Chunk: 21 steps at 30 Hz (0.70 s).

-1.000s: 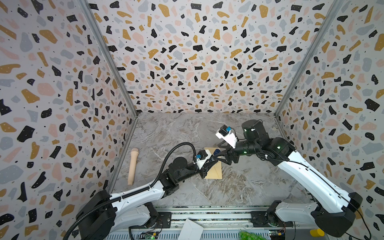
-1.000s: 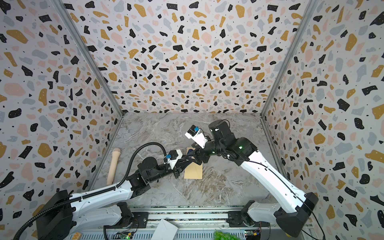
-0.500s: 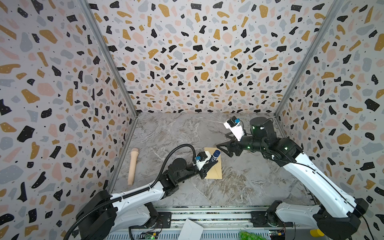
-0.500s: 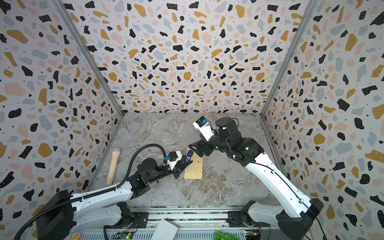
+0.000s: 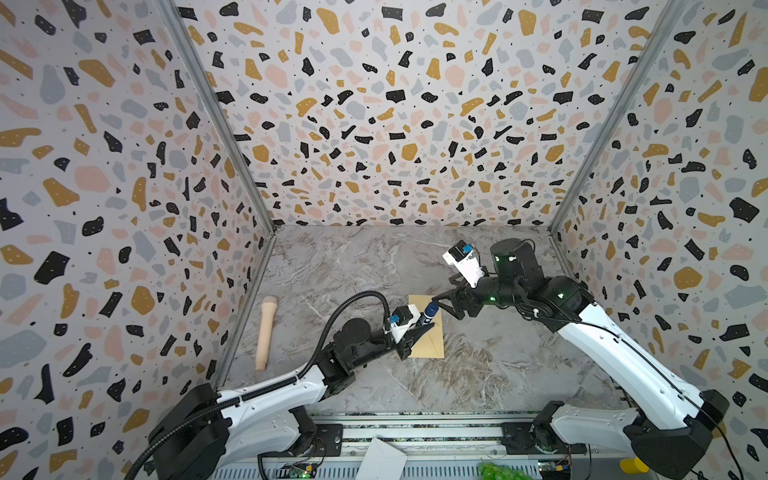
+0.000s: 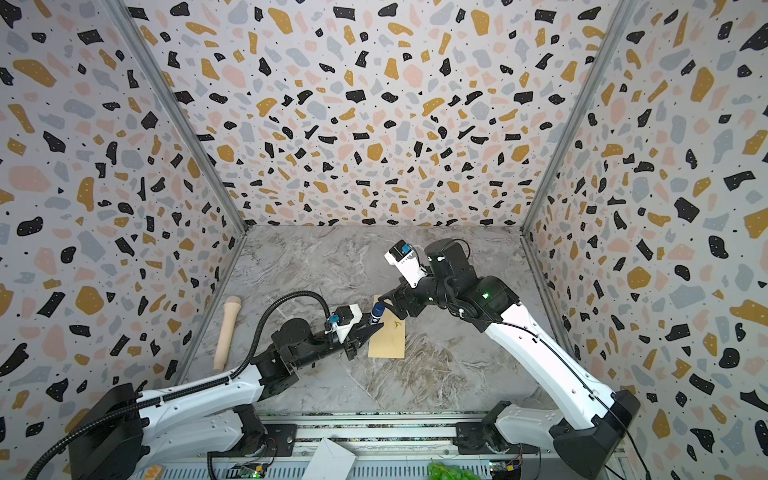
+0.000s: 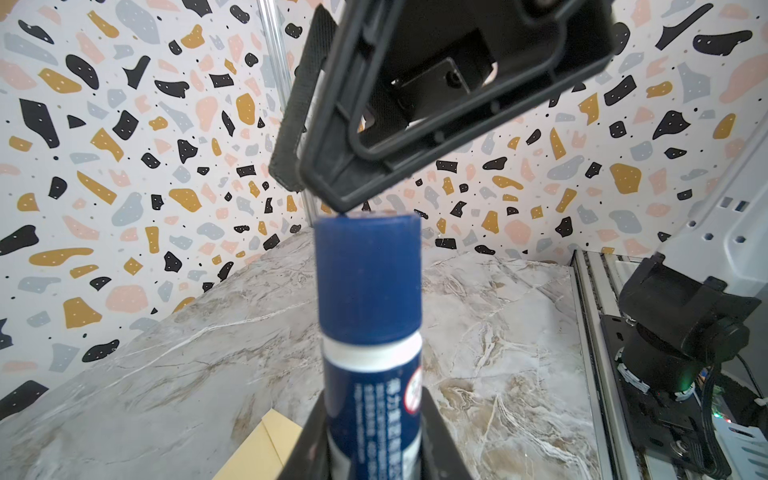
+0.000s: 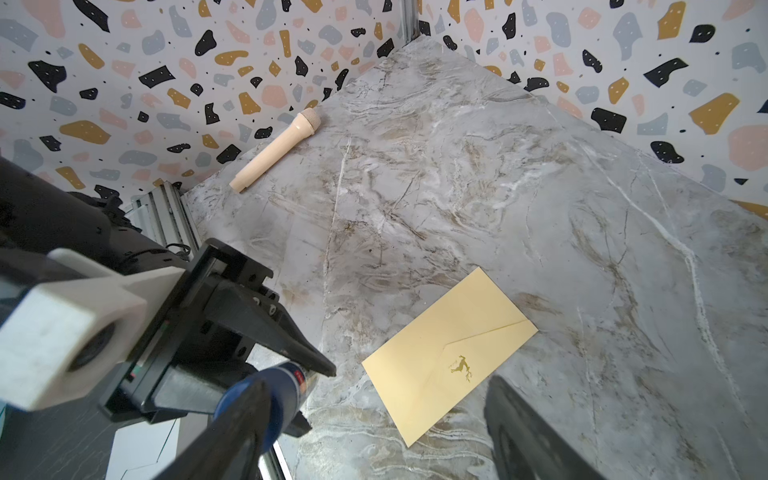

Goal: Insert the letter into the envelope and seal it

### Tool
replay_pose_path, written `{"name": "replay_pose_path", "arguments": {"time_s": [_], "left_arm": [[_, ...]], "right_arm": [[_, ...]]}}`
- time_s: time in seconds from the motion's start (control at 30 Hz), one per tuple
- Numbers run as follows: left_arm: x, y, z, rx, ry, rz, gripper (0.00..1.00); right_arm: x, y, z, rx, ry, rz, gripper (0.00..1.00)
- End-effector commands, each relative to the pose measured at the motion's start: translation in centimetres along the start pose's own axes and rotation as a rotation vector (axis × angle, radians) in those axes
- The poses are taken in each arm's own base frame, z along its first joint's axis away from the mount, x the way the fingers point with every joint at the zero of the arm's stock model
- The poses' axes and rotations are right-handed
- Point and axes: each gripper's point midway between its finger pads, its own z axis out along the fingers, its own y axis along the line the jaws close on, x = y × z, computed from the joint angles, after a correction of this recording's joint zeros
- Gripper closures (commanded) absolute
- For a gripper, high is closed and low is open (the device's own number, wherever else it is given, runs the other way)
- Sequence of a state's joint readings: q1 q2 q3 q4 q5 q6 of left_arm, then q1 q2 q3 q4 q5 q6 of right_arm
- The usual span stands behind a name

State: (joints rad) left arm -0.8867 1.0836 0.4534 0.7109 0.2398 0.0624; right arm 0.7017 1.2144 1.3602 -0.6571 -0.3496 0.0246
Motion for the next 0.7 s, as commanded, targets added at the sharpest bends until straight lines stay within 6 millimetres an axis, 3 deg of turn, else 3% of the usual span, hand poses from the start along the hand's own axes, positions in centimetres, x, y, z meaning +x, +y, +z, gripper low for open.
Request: {"name": "replay_pose_path", "arguments": {"time_s": [0.0,0.27,0.67], "left_arm": [[-3.4,0.5,-0.6,-0.029,-0.125,0.041,1.0],[-4.6,0.9,-1.3,-0.06,-0.172,0.049,1.0],[-6.2,1.0,-2.5,-0.082,-0.244,0.07,1.0]], "right_arm": [[1.7,0.9,0.2,-0.032,0.055,-0.006,0.19],[5.0,1.6,2.0,-0.064,0.141,0.011,0.2],[7.8,2.6,3.6,-0.128,0.183,0.059,0.21]]}}
